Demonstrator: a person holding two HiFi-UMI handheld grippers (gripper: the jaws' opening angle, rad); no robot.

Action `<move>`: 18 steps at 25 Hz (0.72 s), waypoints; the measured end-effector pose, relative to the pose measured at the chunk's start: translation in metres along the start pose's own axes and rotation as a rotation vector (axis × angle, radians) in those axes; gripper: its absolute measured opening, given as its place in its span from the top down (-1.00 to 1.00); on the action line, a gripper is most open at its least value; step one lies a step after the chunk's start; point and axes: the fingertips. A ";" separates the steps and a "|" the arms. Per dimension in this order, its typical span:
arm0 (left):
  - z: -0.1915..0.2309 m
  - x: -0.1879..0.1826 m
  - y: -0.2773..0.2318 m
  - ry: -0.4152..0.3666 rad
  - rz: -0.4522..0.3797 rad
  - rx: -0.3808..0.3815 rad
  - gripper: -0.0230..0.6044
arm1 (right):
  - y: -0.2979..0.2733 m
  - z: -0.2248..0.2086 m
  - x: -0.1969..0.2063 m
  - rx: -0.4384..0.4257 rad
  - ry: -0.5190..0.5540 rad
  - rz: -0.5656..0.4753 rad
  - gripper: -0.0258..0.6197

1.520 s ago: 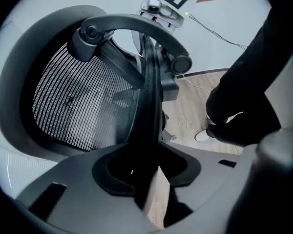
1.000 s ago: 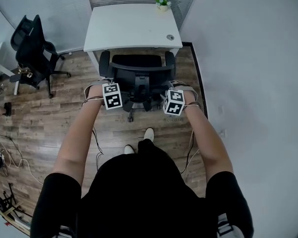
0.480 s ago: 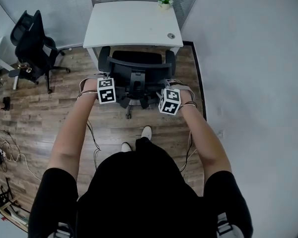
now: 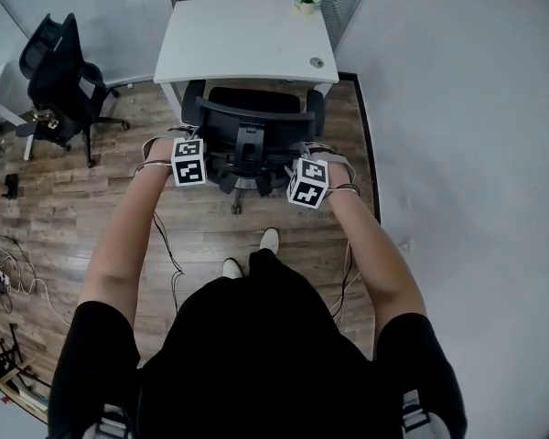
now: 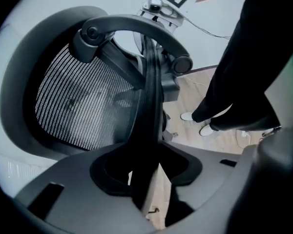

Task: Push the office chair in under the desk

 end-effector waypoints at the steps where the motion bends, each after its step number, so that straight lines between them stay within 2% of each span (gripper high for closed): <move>1: 0.001 -0.001 0.001 0.000 -0.018 -0.012 0.42 | 0.002 0.000 -0.001 -0.010 -0.014 -0.006 0.49; 4: 0.002 -0.006 0.010 0.014 -0.085 -0.041 0.29 | 0.009 -0.001 -0.006 -0.045 -0.065 -0.034 0.49; 7: 0.003 -0.009 0.032 0.046 -0.162 -0.102 0.20 | 0.024 -0.008 -0.012 -0.035 -0.108 -0.078 0.49; 11: 0.000 -0.017 0.067 0.199 -0.372 -0.203 0.21 | 0.052 -0.024 -0.023 0.013 -0.215 -0.170 0.49; 18: -0.004 -0.047 0.123 0.405 -0.732 -0.274 0.30 | 0.107 -0.054 -0.053 0.117 -0.536 -0.450 0.49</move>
Point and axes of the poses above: the fingertips, and each gripper's own axes: y backward along the fingers, z to its left, x out of its underside, and after that the axes turned 10 degrees about x, right-handed
